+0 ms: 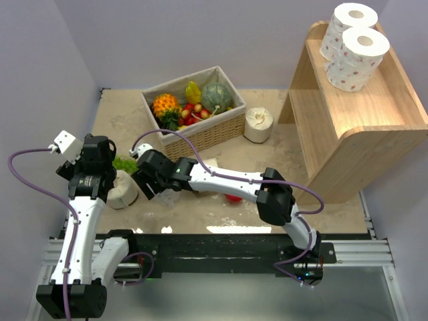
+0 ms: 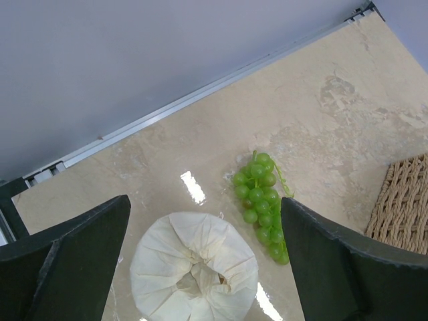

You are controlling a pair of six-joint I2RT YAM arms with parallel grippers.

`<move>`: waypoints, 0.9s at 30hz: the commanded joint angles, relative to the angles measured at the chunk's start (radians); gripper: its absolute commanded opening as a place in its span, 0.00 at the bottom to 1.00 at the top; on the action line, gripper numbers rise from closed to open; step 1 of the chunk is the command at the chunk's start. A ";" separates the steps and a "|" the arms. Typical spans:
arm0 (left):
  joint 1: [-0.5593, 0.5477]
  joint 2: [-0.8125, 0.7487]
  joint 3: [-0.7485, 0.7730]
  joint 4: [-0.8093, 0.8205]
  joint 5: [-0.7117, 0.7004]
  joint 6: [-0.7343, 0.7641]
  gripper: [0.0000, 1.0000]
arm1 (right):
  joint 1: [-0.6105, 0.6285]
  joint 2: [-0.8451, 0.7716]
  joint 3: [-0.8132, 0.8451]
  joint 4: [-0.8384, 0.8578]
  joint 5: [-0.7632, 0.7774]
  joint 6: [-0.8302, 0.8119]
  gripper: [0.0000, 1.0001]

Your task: Place and organize the paper towels onto the shelf

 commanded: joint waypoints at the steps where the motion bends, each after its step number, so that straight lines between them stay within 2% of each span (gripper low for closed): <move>1: 0.005 -0.009 0.028 0.021 -0.030 -0.019 1.00 | 0.010 0.016 0.046 -0.041 0.060 0.001 0.73; 7: 0.005 -0.006 0.025 0.029 -0.015 -0.013 1.00 | 0.021 0.048 0.070 -0.091 0.135 0.001 0.69; 10: 0.005 -0.006 0.023 0.031 -0.013 -0.012 1.00 | 0.021 0.047 0.067 -0.098 0.163 0.001 0.60; 11: 0.005 -0.005 0.023 0.032 -0.012 -0.012 1.00 | 0.022 0.045 0.060 -0.098 0.172 -0.002 0.54; 17: 0.005 -0.005 0.019 0.043 0.002 -0.001 1.00 | 0.021 -0.045 -0.024 -0.039 0.206 -0.029 0.37; 20: 0.005 -0.006 0.014 0.057 0.019 0.014 1.00 | 0.021 -0.111 -0.058 0.006 0.203 -0.055 0.32; 27: 0.005 -0.005 -0.004 0.107 0.103 0.068 1.00 | 0.021 -0.224 -0.063 0.032 0.209 -0.130 0.28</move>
